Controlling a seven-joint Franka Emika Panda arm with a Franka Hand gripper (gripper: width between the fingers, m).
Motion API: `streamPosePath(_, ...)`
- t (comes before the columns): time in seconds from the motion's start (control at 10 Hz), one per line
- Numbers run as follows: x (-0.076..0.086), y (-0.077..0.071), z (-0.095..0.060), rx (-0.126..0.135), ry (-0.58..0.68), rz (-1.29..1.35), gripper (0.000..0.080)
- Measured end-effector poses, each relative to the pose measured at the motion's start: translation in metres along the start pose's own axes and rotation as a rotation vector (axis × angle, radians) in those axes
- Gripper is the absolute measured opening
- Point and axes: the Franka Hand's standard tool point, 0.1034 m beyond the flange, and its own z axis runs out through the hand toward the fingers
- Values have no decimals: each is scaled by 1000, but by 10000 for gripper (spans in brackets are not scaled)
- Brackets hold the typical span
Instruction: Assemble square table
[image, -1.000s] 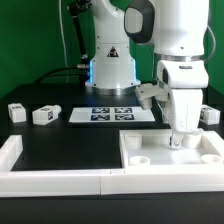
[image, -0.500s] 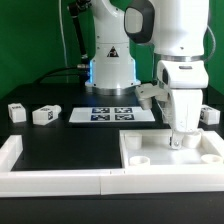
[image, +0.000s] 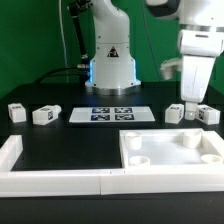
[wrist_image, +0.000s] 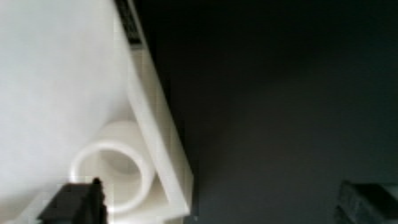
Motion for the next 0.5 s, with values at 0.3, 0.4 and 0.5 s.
streamPosePath(0.3,19,-9,9,-15,50,196,649)
streamPosePath(0.4,18,-10,8,-9,31,251,649)
streamPosePath(0.5,21,-10,7,-3,38,340,649)
